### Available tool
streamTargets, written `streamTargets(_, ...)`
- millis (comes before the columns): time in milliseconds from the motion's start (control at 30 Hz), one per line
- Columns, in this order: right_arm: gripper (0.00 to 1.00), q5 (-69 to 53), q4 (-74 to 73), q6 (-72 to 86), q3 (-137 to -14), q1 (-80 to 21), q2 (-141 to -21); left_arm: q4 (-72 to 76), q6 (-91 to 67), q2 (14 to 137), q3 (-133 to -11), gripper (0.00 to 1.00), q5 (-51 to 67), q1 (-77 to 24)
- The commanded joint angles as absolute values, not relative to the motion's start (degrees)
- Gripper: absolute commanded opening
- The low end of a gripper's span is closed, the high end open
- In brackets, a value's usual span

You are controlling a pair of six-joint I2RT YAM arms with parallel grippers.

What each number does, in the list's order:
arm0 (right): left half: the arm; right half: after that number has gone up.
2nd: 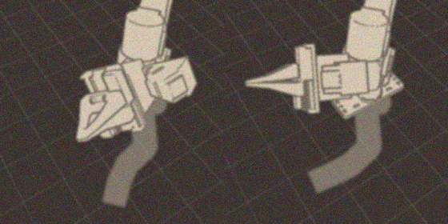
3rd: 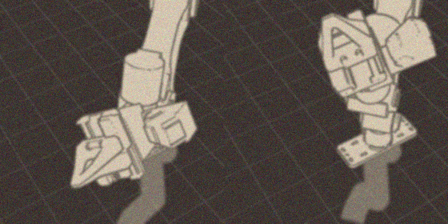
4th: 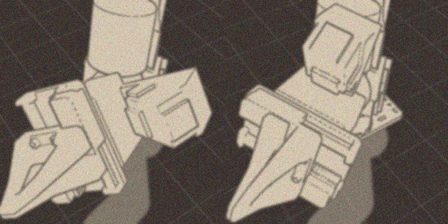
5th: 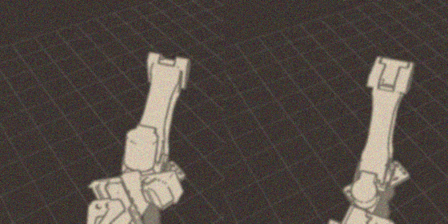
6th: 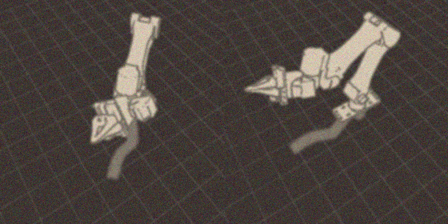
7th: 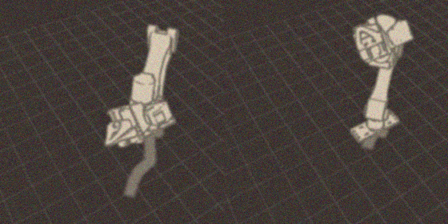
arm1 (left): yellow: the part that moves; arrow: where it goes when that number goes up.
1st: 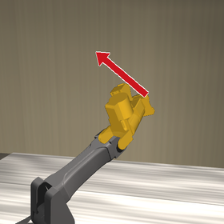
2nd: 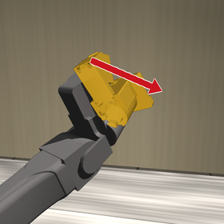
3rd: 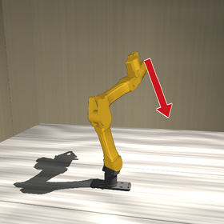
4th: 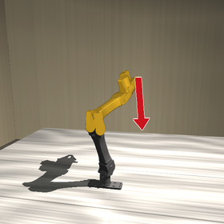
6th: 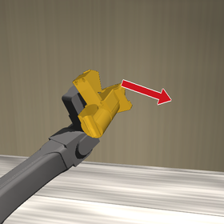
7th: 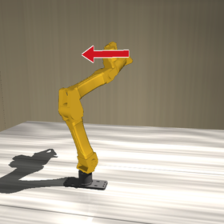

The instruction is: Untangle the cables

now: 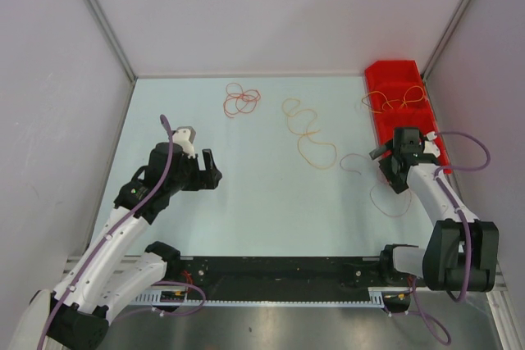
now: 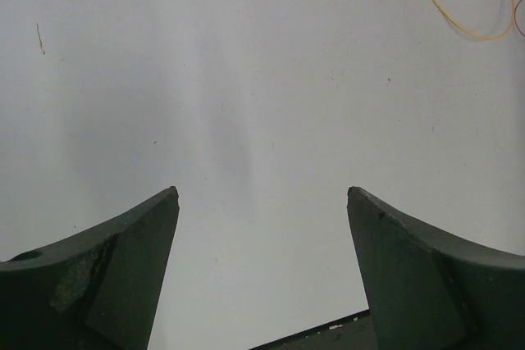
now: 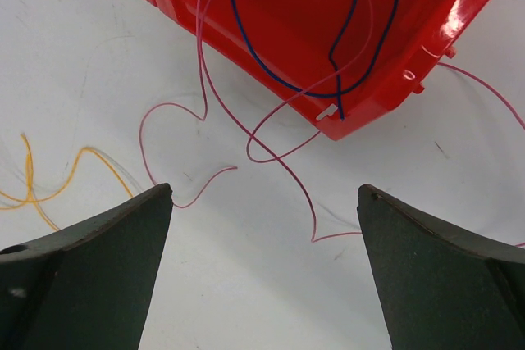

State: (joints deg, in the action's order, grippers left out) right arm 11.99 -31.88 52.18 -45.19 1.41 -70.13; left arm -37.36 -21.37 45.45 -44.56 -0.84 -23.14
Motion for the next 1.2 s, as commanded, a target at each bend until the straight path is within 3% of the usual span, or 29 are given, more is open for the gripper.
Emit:
streamTargets(0, 1.00, 11.5, -27.7, 53.5, -44.2, 1.7, -71.6, -35.7, -20.8, 45.5, -44.3, 0.89, -0.4, -23.4)
streamTargets(767, 1.00, 14.2, -17.1, 62.7, -44.2, 1.8, -79.8, -35.7, -20.9, 45.9, -44.2, 0.89, -0.4, -23.4)
streamTargets(1167, 1.00, 24.3, -20.0, 73.7, -44.2, -5.3, -76.2, -35.3, -20.7, 45.2, -44.2, 0.89, 1.6, -23.5)
